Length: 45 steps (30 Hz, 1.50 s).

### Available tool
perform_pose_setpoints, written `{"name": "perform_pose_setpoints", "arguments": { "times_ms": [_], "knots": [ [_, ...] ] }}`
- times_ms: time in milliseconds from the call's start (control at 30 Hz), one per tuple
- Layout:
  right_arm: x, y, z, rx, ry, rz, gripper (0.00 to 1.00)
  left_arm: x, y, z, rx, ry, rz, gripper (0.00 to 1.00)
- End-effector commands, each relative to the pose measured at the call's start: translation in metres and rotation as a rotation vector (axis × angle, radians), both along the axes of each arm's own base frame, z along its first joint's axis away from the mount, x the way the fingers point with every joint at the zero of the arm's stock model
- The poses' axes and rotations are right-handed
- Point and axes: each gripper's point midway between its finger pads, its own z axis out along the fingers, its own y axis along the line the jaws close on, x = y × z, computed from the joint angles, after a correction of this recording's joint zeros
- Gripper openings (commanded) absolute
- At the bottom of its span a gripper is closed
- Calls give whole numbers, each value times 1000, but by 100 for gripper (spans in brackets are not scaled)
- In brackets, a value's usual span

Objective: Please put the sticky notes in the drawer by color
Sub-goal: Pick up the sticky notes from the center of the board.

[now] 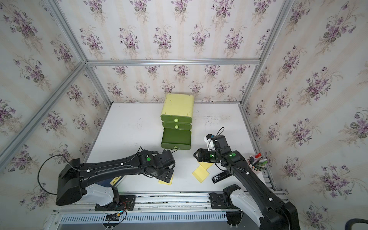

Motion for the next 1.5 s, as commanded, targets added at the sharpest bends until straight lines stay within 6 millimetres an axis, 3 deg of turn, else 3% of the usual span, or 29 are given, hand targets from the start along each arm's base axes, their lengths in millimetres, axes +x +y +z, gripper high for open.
{"name": "perform_pose_setpoints", "arguments": {
  "times_ms": [0, 200, 500, 700, 900, 1067, 1233, 1467],
  "knots": [
    [-1, 1, 0, 2, -1, 10, 82, -8, -8, -13, -7, 40, 5, 100],
    [-1, 2, 0, 5, -9, 12, 81, -11, -17, -34, 21, 40, 21, 100],
    [-1, 2, 7, 20, -39, 8, 81, -16, -16, -63, 85, 61, 38, 100],
    [-2, 3, 11, 22, -56, 11, 81, -15, -15, -71, 99, 59, 38, 100],
    [-2, 3, 12, 21, -64, 12, 80, -12, -1, -81, 173, 39, 64, 99],
    [-2, 4, 14, 24, -72, 15, 79, -12, 0, -91, 154, 49, 62, 96],
    [-2, 4, 15, 26, -82, 16, 79, -19, 2, -107, 165, 91, 64, 75],
    [-3, 4, 16, 26, -85, 15, 78, -23, 13, -115, 182, 94, 79, 74]
  ]
}}
